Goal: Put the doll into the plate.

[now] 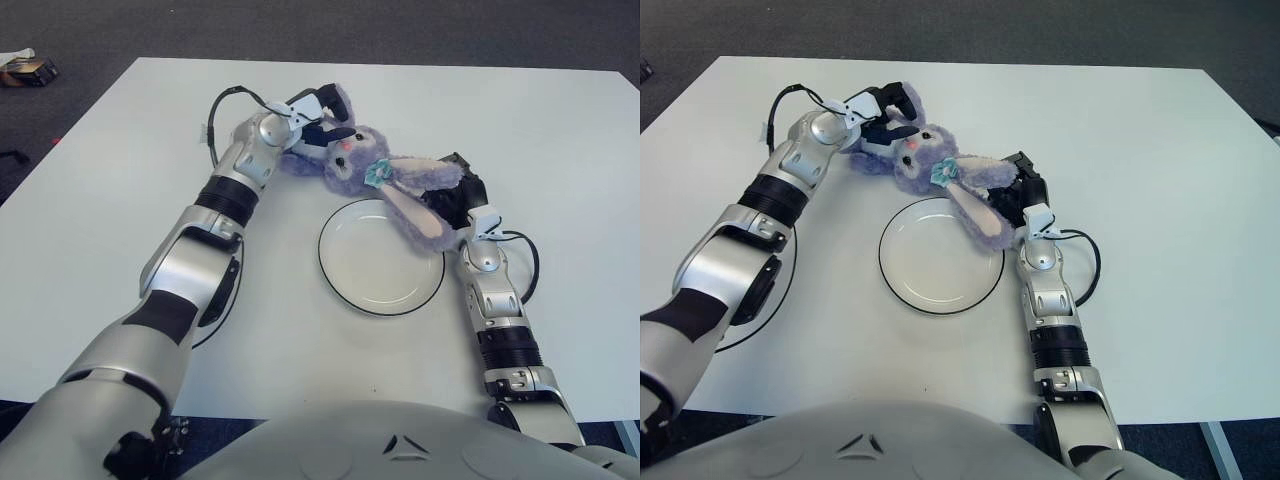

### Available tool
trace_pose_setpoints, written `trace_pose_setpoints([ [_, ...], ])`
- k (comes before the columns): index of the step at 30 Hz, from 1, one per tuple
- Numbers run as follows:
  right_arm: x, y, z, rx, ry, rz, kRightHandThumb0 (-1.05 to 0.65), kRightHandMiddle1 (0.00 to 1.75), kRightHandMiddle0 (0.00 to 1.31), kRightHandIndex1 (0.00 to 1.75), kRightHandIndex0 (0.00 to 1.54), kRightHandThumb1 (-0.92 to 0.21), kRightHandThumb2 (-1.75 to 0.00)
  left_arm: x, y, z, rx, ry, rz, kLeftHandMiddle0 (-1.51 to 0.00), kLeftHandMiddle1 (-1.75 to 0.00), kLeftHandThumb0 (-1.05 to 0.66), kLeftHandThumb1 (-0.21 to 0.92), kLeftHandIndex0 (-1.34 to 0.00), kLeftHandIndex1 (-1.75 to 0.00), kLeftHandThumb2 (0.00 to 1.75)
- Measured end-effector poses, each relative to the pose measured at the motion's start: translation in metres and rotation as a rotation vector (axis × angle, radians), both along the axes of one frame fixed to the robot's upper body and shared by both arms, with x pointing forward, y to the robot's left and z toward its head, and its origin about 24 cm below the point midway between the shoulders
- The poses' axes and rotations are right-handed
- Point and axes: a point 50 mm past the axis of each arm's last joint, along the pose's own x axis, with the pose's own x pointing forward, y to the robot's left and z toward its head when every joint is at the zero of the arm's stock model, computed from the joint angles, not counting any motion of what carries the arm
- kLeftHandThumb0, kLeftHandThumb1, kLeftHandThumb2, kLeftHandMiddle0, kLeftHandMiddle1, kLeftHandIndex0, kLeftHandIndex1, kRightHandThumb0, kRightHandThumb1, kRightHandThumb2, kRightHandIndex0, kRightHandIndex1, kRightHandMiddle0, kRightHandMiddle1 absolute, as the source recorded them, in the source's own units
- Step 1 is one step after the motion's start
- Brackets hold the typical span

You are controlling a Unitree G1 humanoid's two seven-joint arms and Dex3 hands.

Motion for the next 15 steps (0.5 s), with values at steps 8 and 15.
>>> trace_pose_setpoints([
  [8,0.0,-0.0002,0.0003,-0.005,0.0,0.01,-0.36,1.51,0.43,1.57,0.71,-0.92,-0.31,-0.0007,-0.0018,-0.0008,-0.067,-0.007,0.016,-0.34,-1.54,-0.01,0.92,-0.3,-1.49,0.36],
  [15,0.0,-0.0012,0.0005,-0.008,-0.003,0.01,-0.36,1.51,0.43,1.57,0.7,-0.92,-0.31,-0.0013,-0.003,-0.0021,-0.098,-0.008,0.022,-0.33,-1.52,-0.01,0.92,-0.32,-1.51,0.36],
])
